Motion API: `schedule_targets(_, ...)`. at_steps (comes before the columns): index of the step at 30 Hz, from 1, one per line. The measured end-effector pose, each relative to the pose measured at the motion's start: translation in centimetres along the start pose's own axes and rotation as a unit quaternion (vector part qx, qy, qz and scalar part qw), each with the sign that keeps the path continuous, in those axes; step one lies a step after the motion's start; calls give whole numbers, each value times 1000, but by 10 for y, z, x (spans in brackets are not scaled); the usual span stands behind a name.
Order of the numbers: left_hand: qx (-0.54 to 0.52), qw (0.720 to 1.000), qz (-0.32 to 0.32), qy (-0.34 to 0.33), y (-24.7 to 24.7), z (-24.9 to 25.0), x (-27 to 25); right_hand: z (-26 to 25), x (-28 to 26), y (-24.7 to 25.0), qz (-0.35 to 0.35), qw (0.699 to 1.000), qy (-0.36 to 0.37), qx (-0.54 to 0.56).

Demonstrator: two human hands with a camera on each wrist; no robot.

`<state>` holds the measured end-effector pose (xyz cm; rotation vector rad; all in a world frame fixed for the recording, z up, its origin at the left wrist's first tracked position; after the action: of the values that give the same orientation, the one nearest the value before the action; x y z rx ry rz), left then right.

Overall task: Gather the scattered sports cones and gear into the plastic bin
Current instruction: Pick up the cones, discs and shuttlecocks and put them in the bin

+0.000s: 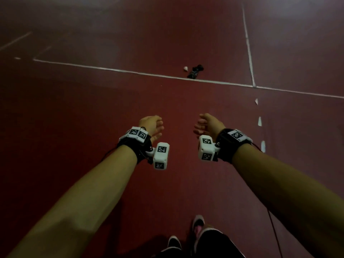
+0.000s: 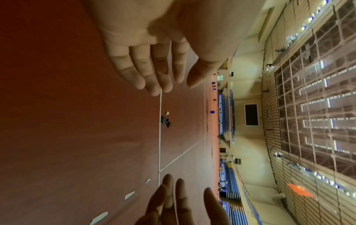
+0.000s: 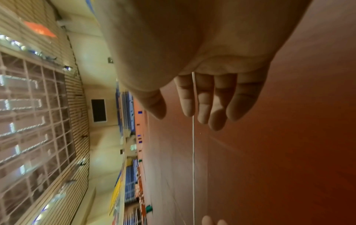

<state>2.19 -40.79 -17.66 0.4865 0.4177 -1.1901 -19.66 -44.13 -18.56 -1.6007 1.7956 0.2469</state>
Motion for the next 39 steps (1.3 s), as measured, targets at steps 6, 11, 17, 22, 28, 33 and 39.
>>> schedule_targets(6,17,1000,-3,-6,-41,69,138,-59,140,-38,-10,1000,0,1)
schedule_targets(11,33,999,20,-6,-65,151,252,-141,262,-103,-38,999,11,2)
schedule_targets(17,-6,999,48,-13,-59,261,371,-239,384,-199,-70,997,23,-25)
schedule_targets(22,55,995,81,8,-56,309,492,-271,489,-259,-96,993,-14,-70)
schedule_targets(28,79,996,28,8,-80,409,668,-354,623,-317,-27,994,28,-106)
schedule_targets(33,98,994,-48,-30,-122,535,763,-450,695,-343,43,993,64,-84)
schedule_targets(39,97,988,-110,-37,-193,616,858,-536,788,-341,125,985,83,-90)
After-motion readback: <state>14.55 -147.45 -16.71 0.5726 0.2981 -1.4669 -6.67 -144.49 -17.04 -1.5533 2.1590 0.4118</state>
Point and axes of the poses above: each hand's wrist, its own x-axis towards the middle knuckle, its own y-axis out of the back of the hand, z = x × y, the point moved 5 cm from there along x, towards the middle knuckle, and after that the axes turned 12 degrees about x, right-handed, at the moved point
